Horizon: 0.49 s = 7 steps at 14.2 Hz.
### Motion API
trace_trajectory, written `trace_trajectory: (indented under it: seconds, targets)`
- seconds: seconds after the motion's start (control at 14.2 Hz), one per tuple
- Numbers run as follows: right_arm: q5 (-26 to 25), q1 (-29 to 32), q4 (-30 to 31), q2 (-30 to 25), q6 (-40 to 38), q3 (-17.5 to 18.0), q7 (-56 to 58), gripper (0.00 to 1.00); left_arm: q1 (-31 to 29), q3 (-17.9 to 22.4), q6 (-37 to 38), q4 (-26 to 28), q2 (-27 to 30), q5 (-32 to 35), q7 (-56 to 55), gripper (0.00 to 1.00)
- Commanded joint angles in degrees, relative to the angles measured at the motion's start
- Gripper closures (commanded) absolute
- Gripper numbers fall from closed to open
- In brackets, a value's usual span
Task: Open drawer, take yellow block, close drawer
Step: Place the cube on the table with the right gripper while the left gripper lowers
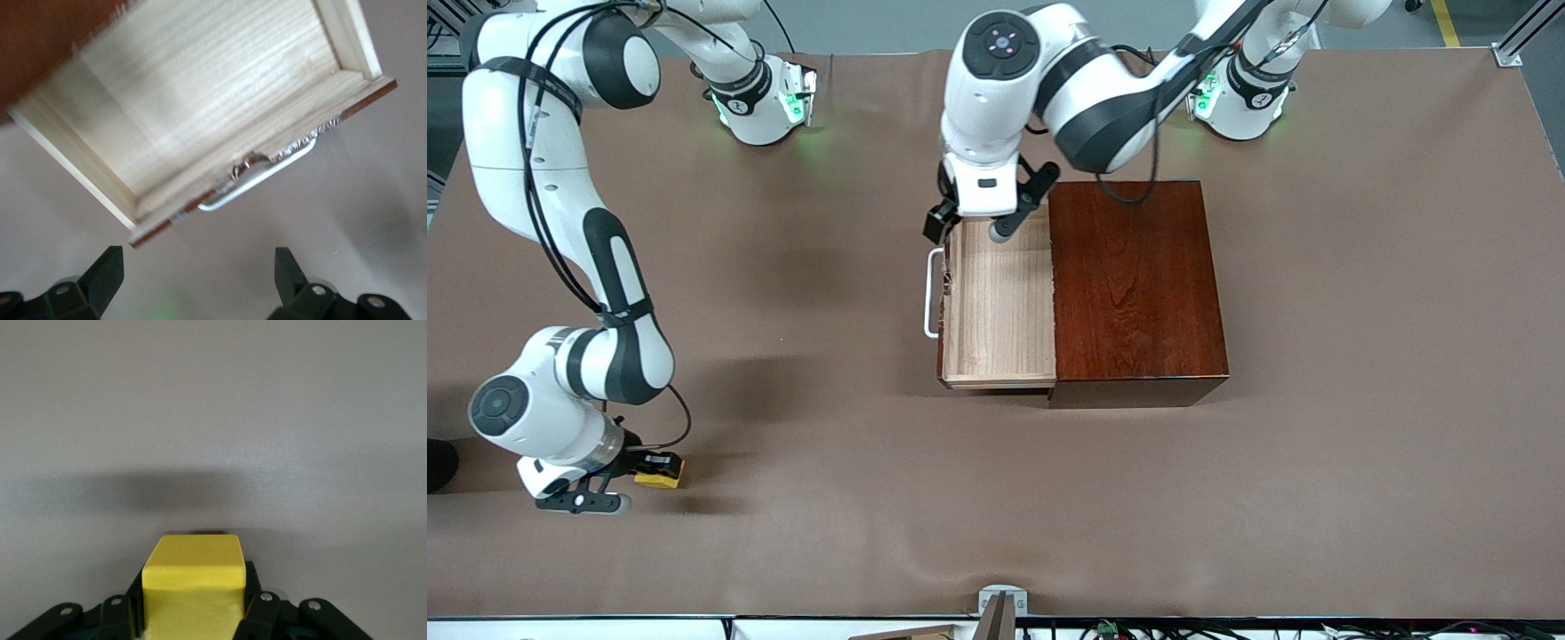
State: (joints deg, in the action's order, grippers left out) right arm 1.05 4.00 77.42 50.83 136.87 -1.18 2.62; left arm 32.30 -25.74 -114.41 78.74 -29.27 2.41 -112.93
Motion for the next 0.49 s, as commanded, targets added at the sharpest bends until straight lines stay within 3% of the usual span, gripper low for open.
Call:
trace_trajectory:
  seconds: [0.0, 0.21, 0.42]
  targets:
    - [-0.43, 0.57, -2.88, 1.02, -0.29, 0.13, 0.11, 1.0, 8.01, 6.8, -4.66, -5.07, -4.82, 1.28, -11.3, 0.0]
    - [-0.26, 0.92, -4.29, 2.08, -0.56, 0.21, 0.02, 1.0, 18.74, 18.06, -9.94, -8.24, -9.39, 0.84, -23.44, 0.0]
    - [1.4, 0.92, -4.29, 2.52, -0.73, 0.13, -0.07, 1.0, 20.35, 19.67, -11.98, -8.25, -11.42, 0.49, -26.99, 0.0]
